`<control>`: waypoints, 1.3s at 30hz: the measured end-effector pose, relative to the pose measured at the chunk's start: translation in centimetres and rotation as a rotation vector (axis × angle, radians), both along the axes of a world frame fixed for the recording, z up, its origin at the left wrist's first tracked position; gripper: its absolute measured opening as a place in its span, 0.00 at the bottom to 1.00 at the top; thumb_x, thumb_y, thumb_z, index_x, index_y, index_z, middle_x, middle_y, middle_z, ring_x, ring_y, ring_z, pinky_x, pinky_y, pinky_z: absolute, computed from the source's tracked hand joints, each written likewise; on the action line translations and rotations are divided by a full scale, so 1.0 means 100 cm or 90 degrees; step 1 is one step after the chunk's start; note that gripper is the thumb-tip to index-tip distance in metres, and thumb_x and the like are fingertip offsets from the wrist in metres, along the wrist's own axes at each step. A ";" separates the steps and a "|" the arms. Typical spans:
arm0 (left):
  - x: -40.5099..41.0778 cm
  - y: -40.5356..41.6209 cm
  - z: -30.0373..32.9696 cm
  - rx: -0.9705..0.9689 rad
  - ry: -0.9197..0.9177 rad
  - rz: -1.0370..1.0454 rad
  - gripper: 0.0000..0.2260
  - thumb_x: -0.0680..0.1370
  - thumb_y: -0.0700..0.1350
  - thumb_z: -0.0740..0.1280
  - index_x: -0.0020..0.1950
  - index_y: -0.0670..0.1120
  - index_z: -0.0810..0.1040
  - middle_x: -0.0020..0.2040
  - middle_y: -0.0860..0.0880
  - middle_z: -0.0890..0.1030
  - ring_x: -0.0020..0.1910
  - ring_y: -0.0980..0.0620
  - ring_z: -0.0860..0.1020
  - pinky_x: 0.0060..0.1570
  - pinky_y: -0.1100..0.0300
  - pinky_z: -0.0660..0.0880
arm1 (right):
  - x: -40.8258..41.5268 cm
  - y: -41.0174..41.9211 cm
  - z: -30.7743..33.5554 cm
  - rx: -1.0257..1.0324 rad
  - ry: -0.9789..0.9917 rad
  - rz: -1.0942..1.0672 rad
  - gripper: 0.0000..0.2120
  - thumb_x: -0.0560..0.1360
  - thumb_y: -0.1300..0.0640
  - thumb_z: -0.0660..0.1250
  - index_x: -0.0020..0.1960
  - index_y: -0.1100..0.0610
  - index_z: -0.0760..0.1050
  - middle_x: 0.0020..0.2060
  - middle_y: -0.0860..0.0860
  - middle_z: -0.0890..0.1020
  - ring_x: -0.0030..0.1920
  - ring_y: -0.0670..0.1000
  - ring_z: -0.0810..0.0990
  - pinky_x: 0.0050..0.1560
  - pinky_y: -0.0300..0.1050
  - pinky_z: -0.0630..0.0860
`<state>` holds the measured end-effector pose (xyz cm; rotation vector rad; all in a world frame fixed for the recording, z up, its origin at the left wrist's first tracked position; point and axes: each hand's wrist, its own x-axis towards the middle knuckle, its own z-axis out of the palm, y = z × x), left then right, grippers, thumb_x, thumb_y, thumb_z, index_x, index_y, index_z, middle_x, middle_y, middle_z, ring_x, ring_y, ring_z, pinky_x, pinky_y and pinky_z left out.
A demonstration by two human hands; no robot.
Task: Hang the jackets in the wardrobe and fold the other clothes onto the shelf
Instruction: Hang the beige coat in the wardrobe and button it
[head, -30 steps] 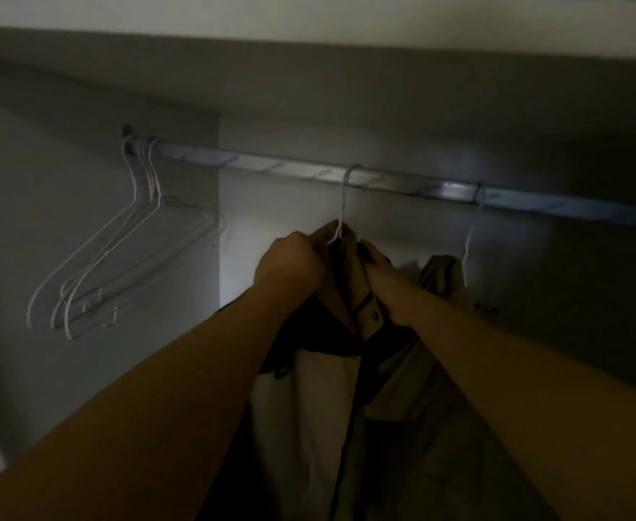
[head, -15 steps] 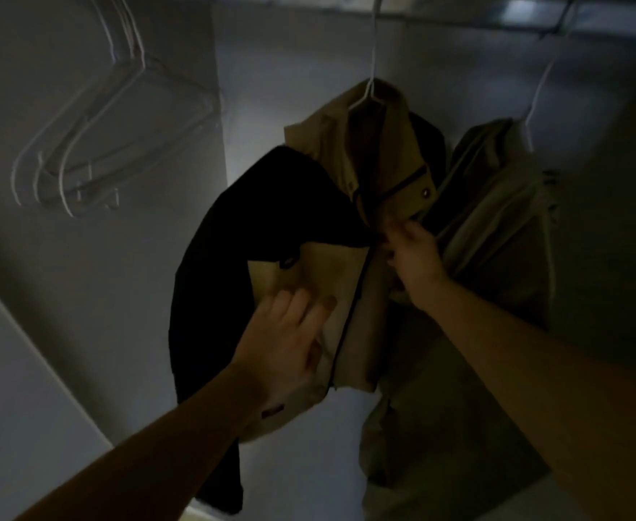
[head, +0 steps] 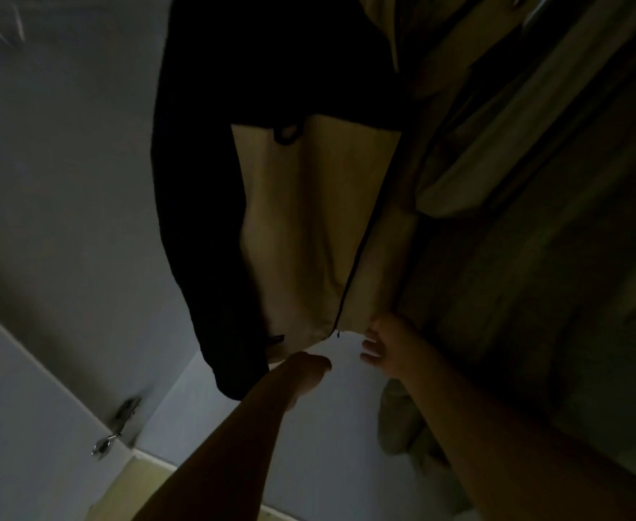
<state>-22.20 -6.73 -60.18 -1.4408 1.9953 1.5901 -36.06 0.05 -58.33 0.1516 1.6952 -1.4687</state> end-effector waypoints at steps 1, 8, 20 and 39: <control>-0.006 -0.005 -0.014 0.031 0.031 0.036 0.09 0.82 0.49 0.59 0.61 0.48 0.69 0.49 0.50 0.73 0.44 0.53 0.73 0.42 0.62 0.69 | 0.003 -0.001 -0.022 -0.006 -0.061 -0.018 0.16 0.81 0.58 0.53 0.67 0.63 0.67 0.60 0.60 0.74 0.59 0.60 0.74 0.60 0.54 0.69; -0.027 -0.009 -0.119 0.244 0.221 0.360 0.24 0.80 0.47 0.64 0.75 0.45 0.63 0.72 0.43 0.68 0.64 0.44 0.71 0.64 0.50 0.67 | -0.008 -0.020 -0.147 -0.108 -0.182 -0.074 0.12 0.82 0.53 0.50 0.45 0.57 0.67 0.41 0.57 0.70 0.40 0.55 0.68 0.45 0.48 0.64; -0.024 -0.033 -0.242 0.303 0.552 0.449 0.17 0.74 0.46 0.71 0.62 0.53 0.73 0.56 0.50 0.78 0.56 0.49 0.76 0.63 0.46 0.67 | -0.011 -0.056 -0.239 -0.333 -0.063 -0.091 0.19 0.75 0.51 0.64 0.65 0.52 0.73 0.61 0.52 0.75 0.65 0.56 0.72 0.69 0.56 0.61; -0.004 0.022 -0.222 0.430 0.617 0.368 0.22 0.77 0.44 0.66 0.71 0.48 0.69 0.63 0.45 0.77 0.62 0.43 0.74 0.64 0.46 0.70 | 0.042 0.061 -0.229 -0.378 -0.019 -0.073 0.07 0.77 0.54 0.66 0.50 0.58 0.77 0.31 0.51 0.74 0.31 0.47 0.71 0.36 0.41 0.68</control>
